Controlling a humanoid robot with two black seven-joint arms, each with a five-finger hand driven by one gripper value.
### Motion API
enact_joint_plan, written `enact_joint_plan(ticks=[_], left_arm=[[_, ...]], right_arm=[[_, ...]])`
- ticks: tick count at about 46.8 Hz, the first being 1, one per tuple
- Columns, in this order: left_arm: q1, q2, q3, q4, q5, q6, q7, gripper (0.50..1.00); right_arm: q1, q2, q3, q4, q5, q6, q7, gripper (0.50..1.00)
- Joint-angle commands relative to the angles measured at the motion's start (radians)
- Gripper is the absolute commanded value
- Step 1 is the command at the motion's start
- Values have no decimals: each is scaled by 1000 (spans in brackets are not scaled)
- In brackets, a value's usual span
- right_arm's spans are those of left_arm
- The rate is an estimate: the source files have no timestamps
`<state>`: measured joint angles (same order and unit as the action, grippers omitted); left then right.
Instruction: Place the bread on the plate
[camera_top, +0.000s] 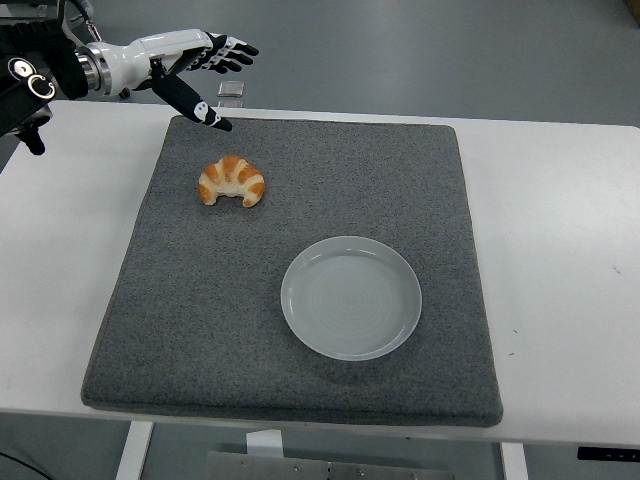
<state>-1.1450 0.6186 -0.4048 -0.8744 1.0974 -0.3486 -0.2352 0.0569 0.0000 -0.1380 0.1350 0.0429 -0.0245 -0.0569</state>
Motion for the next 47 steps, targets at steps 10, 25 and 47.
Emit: enact_joint_plan(ticks=[10, 25, 47], left_arm=[[94, -16, 41, -9, 173, 203, -64, 988], [168, -103, 87, 34, 154, 315, -78, 988], [203, -184, 89, 150, 84, 319, -78, 988]], right_arm=[[0, 0, 0, 2, 0, 0, 0, 930], [0, 0, 0, 0, 0, 0, 0, 930], [0, 0, 0, 0, 0, 0, 0, 930]])
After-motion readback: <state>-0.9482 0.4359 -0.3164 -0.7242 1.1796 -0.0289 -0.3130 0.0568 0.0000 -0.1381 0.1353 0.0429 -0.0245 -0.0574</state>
